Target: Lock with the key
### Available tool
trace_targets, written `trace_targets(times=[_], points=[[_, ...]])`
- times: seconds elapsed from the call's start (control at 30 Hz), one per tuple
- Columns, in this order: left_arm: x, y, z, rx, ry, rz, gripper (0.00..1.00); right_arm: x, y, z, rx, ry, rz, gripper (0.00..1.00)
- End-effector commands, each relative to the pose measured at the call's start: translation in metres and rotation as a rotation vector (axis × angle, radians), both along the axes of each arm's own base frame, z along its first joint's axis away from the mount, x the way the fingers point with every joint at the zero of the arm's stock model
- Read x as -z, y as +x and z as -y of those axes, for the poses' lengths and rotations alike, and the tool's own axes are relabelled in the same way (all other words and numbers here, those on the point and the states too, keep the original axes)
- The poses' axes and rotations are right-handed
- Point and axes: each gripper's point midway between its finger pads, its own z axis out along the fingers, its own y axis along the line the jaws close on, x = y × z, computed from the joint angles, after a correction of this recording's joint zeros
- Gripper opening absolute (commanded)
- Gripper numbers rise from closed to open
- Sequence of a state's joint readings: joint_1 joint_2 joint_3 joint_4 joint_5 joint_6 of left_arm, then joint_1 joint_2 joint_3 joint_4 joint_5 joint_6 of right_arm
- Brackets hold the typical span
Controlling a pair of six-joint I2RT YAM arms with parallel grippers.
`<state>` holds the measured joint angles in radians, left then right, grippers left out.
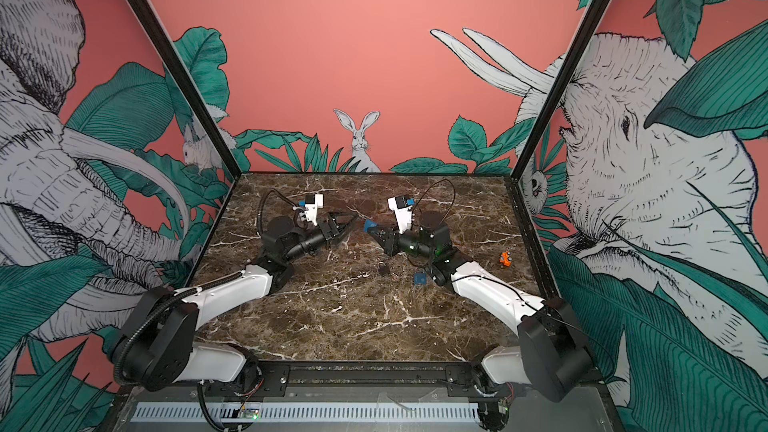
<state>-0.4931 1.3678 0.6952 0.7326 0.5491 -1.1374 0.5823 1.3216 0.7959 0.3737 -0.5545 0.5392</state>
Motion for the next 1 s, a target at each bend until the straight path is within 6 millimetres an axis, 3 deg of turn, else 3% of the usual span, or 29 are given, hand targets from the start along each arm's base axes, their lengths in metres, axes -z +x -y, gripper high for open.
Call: trace_targets(times=[0.0, 0.3, 0.47, 0.63, 0.97], points=[[-0.016, 0.005, -0.008, -0.028, 0.151, 0.153, 0.86, 0.007, -0.005, 0.008, 0.025, -0.043, -0.063, 0.00], [-0.017, 0.017, -0.012, -0.014, 0.236, 0.257, 0.84, 0.041, -0.015, 0.015, -0.014, -0.157, -0.210, 0.00], [-0.014, 0.011, -0.005, 0.058, 0.266, 0.284, 0.84, 0.048, -0.017, 0.020, -0.048, -0.137, -0.252, 0.00], [-0.016, 0.007, -0.002, 0.092, 0.291, 0.357, 0.84, 0.035, -0.017, 0.022, -0.130, -0.021, -0.331, 0.00], [-0.026, 0.002, 0.028, 0.304, 0.167, 0.440, 0.81, 0.023, -0.024, 0.026, -0.193, 0.093, -0.418, 0.00]])
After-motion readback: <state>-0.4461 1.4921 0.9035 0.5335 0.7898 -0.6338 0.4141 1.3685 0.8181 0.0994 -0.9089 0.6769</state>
